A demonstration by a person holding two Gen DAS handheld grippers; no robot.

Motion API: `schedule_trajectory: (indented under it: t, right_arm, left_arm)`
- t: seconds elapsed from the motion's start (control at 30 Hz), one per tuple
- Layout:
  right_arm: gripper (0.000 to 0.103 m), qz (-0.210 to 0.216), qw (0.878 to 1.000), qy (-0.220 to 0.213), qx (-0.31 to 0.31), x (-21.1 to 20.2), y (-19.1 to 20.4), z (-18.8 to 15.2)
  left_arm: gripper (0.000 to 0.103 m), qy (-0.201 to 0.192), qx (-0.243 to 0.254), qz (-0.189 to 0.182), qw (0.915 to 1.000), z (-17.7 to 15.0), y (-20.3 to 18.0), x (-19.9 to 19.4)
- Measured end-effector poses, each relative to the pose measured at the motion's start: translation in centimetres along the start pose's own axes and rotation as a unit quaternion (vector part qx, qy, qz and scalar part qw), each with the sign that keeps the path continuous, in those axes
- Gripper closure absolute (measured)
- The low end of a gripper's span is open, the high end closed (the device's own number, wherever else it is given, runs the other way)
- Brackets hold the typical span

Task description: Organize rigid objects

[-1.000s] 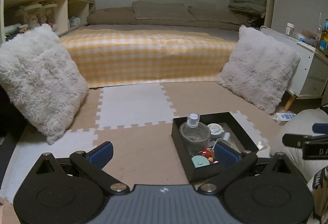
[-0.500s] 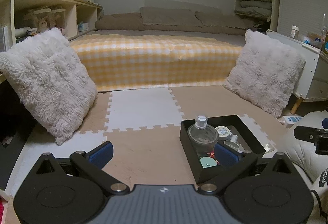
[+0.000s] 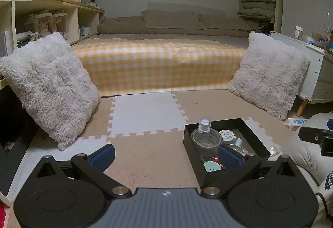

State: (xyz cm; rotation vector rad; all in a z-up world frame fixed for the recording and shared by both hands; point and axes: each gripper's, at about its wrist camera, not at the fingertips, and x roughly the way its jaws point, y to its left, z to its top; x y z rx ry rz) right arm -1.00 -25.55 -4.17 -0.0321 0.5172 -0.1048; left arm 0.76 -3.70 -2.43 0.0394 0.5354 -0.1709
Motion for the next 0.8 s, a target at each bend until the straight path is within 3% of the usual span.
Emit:
schedule_trajectory:
  t: [0.8]
  right_arm:
    - [0.000,0.004,1.000,0.000,-0.003,-0.03,0.14,-0.04]
  left_arm:
    - [0.000,0.001,0.000,0.002,1.0000,-0.10,0.09,0.04]
